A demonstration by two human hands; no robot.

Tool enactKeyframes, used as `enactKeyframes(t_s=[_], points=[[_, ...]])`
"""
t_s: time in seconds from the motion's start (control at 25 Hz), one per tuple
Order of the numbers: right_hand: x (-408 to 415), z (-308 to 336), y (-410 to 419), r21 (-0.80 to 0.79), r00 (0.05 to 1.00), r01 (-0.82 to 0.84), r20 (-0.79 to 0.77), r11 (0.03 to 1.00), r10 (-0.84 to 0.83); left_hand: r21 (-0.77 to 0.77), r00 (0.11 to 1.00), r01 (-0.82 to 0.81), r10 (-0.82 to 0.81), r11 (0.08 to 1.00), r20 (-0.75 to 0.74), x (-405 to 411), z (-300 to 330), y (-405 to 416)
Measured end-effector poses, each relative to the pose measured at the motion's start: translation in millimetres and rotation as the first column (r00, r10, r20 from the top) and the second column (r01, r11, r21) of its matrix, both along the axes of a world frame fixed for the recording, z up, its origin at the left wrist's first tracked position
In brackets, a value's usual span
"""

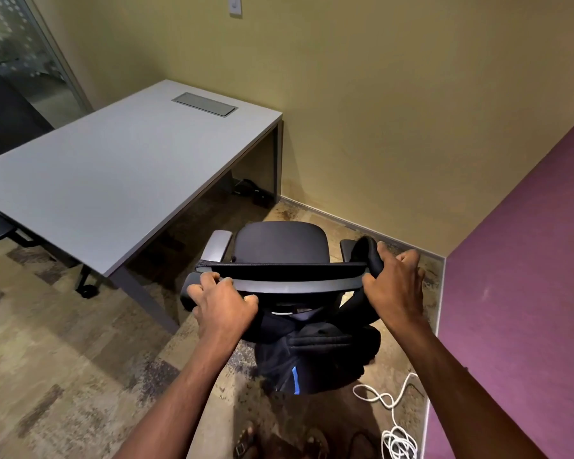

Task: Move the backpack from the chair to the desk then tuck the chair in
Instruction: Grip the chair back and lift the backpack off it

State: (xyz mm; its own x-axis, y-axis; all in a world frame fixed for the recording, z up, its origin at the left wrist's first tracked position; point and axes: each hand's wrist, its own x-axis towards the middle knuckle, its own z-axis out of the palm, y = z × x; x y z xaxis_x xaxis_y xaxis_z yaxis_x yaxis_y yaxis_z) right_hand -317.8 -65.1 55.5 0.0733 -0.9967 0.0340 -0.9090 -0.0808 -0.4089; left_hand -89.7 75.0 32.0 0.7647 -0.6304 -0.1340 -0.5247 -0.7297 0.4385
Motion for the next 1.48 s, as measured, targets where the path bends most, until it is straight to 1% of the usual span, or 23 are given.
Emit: enactKeyframes(t_s=[0.2,0.32,0.44,0.56,0.72,0.8,0.92,1.04,1.16,1.24,1.32,1.4,1.48], points=[[-17,-1,-2,-0.021,1.000,0.011,-0.029,1.000,-0.012,0.070,1.000,0.009,-0.007,0.997,-0.021,-18,-1,0],[-23,-2,-2,-0.002,0.999,0.009,-0.039,1.000,-0.009,0.128,0.999,0.012,-0.007,0.992,-0.039,-28,-1,0],[-28,-4,-2,0.025,0.999,0.001,-0.054,1.000,0.000,0.146,0.998,0.039,-0.030,0.989,-0.062,-41,-4,1],[-37,-7,-2,0.046,0.998,-0.014,-0.056,0.999,0.016,0.114,0.994,0.100,-0.093,0.988,-0.065,-61,-7,0],[-53,-8,-4,0.049,0.998,-0.014,-0.057,0.999,0.017,0.003,0.963,0.269,-0.269,0.963,-0.033,-79,-9,-13],[-62,-7,-5,0.048,0.999,-0.018,-0.050,0.999,0.021,-0.029,0.920,0.391,-0.392,0.920,-0.030,-86,-8,-22],[-74,0,-7,0.050,1.000,-0.025,-0.017,0.998,0.026,-0.084,0.829,0.556,-0.559,0.827,-0.027,-95,-3,-37],[-88,13,-12,0.047,1.000,-0.004,0.015,0.999,0.003,-0.146,0.728,0.675,-0.685,0.723,-0.024,-108,5,-55],[-106,29,-17,0.010,0.999,0.034,0.039,0.999,-0.035,-0.194,0.613,0.773,-0.790,0.604,-0.015,-126,25,-75],[-118,41,-21,-0.011,0.997,0.061,0.044,0.998,-0.060,-0.236,0.542,0.818,-0.841,0.525,0.008,-140,41,-91],[-129,55,-27,-0.028,0.996,0.087,0.023,0.996,-0.086,-0.277,0.488,0.842,-0.872,0.463,0.024,-151,55,-109],[-138,68,-32,-0.053,0.993,0.116,0.004,0.992,-0.116,-0.296,0.463,0.852,-0.885,0.432,0.043,-163,65,-127],[-146,81,-36,-0.077,0.990,0.142,0.011,0.987,-0.141,-0.317,0.461,0.853,-0.883,0.413,0.090,-174,70,-146]])
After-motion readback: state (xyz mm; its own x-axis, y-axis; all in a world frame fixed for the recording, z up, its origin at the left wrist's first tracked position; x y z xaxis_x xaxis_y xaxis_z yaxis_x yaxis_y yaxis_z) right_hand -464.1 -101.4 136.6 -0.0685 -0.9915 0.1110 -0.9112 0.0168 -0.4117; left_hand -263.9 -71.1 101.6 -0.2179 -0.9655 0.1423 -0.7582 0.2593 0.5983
